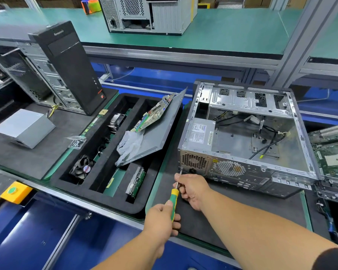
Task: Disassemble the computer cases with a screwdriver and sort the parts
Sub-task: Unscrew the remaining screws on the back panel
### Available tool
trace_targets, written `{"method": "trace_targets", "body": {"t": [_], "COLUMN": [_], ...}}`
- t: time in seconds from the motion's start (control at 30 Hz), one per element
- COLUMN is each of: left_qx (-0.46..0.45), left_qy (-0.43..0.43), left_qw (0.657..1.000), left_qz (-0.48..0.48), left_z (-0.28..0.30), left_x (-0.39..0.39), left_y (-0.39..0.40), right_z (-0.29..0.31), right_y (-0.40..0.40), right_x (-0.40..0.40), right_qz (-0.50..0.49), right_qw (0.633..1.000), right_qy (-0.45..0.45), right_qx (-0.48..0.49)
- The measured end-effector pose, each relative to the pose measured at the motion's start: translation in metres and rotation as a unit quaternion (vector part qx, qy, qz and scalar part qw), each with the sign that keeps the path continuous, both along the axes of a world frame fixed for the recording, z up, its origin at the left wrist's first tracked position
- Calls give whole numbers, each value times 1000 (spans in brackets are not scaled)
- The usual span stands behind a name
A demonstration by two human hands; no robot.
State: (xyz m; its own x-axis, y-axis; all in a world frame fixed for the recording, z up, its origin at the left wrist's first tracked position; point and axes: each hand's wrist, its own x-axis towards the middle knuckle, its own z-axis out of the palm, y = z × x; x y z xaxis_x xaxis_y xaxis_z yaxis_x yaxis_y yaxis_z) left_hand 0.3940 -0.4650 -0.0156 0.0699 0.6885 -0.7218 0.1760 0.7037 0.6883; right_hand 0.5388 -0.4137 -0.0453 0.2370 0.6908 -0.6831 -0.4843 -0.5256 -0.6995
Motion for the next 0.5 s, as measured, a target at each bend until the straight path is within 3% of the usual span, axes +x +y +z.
{"method": "trace_targets", "body": {"t": [0.13, 0.33, 0.5], "left_qx": [-44, 51, 30], "left_qy": [-20, 37, 12], "left_qw": [999, 998, 999], "left_qz": [24, -8, 31], "left_z": [2, 1, 2], "left_x": [0, -3, -2], "left_y": [1, -2, -2], "right_z": [0, 0, 0], "right_y": [1, 1, 2], "right_x": [0, -2, -2], "right_qz": [-4, -14, -13], "right_qw": [1000, 1000, 1000], "right_qy": [0, -10, -11], "right_qx": [0, -9, -12]}}
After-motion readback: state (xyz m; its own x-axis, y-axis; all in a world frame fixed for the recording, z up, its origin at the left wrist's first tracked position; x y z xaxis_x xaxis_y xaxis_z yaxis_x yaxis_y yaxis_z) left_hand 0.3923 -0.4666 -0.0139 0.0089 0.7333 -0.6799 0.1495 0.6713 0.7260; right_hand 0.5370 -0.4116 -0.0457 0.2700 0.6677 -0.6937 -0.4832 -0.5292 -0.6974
